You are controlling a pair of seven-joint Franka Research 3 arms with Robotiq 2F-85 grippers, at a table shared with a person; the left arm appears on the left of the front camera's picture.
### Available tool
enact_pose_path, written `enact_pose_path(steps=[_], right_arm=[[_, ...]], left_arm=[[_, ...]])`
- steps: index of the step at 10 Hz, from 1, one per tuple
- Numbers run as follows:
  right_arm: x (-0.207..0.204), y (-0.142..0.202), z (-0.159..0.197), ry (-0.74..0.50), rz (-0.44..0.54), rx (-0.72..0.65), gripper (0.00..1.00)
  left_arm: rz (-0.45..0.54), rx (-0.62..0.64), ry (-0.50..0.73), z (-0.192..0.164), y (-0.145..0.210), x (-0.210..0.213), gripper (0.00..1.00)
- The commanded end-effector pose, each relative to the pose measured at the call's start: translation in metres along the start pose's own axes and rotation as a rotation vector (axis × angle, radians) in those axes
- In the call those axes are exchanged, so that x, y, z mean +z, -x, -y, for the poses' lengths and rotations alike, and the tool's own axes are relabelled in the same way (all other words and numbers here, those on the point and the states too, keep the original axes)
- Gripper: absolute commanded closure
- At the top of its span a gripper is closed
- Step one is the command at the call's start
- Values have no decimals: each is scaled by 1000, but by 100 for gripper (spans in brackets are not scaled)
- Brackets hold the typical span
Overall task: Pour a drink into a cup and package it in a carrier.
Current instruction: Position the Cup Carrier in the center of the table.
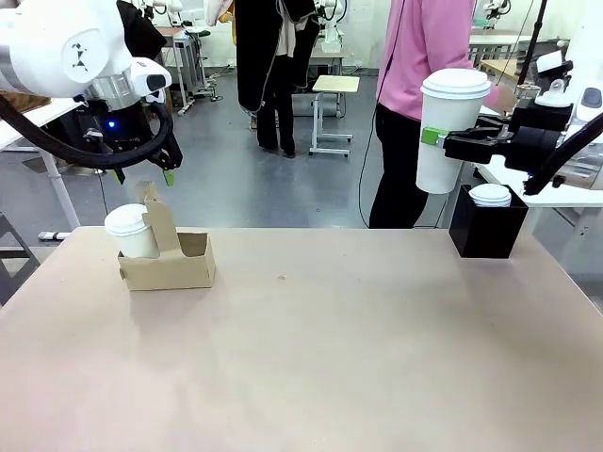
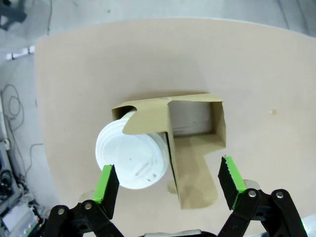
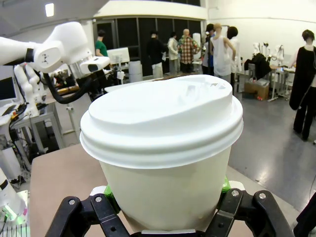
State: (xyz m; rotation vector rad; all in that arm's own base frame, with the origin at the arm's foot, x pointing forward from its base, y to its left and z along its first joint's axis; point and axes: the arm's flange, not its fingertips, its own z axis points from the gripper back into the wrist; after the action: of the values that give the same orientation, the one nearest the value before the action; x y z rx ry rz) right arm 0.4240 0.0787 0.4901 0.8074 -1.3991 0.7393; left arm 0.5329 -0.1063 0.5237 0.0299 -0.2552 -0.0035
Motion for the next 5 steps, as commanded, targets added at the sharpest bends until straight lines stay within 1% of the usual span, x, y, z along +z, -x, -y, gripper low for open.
enact_pose_path(steps=[1, 2, 3, 4, 5], right_arm=[[-4, -3, 1, 5, 14, -3, 20], [-4, -3, 1, 5, 14, -3, 20], [-4, -3, 1, 5, 14, -3, 20], [-4, -3, 1, 5, 14, -3, 20], [-4, -3, 1, 5, 14, -3, 20]], left_arm=[[-18, 61, -50, -4, -8, -9, 0], [-7, 65, -29, -6, -8, -14, 5], [-19, 56, -43, -3, -7, -15, 59], [-21, 47, -40, -3, -7, -15, 64], [-17, 44, -35, -4, -6, -14, 100]])
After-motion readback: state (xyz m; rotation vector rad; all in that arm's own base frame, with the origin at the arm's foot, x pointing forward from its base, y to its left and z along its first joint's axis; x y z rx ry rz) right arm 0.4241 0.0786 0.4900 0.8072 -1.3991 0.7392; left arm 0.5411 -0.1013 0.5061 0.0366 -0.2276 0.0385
